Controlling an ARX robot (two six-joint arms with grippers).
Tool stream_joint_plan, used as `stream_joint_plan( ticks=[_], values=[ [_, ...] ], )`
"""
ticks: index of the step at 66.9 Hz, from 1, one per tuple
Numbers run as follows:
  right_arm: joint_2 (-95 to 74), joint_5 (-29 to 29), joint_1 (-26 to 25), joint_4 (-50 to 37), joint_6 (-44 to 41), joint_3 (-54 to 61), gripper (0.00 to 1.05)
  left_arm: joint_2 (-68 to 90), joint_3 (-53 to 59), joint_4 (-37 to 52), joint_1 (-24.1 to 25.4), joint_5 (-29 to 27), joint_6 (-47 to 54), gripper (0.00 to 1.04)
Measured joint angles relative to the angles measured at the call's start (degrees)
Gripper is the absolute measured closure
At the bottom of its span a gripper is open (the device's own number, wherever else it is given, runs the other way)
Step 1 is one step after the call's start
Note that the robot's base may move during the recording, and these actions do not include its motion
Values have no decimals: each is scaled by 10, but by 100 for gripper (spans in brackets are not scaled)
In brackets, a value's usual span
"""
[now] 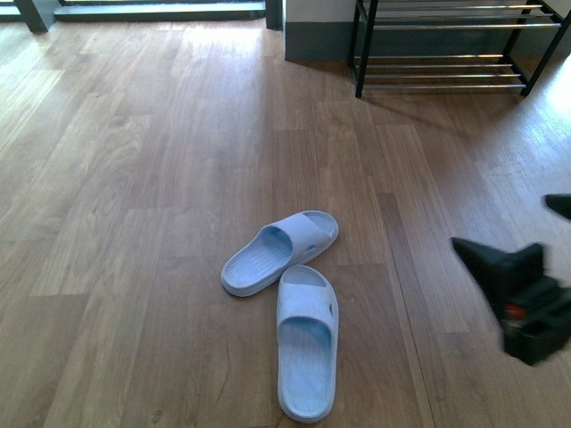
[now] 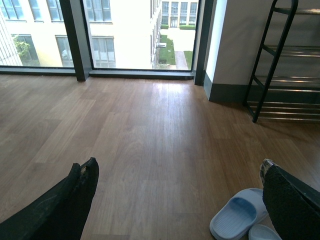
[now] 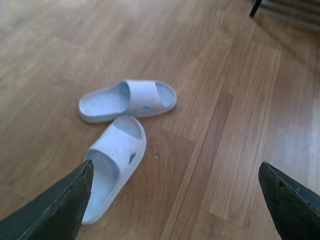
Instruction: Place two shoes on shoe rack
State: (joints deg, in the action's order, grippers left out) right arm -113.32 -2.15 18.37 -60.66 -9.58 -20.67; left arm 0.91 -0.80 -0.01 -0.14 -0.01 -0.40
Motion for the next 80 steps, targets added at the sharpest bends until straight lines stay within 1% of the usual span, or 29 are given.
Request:
stream_joint_plan(
  ticks=[5,8,18,24,37,50,58,65,76,79,80],
  values=[
    [-166,21,23,-7,-3,-77,9,0,0,0,0,0,0,9],
    [-236,28,31,1,-3,-116,9,0,0,0,0,0,0,9],
    [-403,54,37,30,-3,-236,9,0,0,0,0,0,0,9],
    [-458,63,34,47,3,-287,9,0,0,0,0,0,0,9],
    [-522,56,35,100,50,-381,9,0,0,0,0,0,0,9],
    [-552,45,55,142,111,-452,9,0,0,0,0,0,0,9],
    [-560,42,71,154,133,-480,9,0,0,0,0,0,0,9],
    [-573,51,80,160,147,-512,9,0,0,0,0,0,0,9],
    [-587,73,81,165,161,-545,9,0,0,0,0,0,0,9],
    [-588,82,80,164,164,-548,14,0,0,0,0,0,0,9],
    [-588,82,80,164,165,-549,17,0,0,0,0,0,0,9]
  ],
)
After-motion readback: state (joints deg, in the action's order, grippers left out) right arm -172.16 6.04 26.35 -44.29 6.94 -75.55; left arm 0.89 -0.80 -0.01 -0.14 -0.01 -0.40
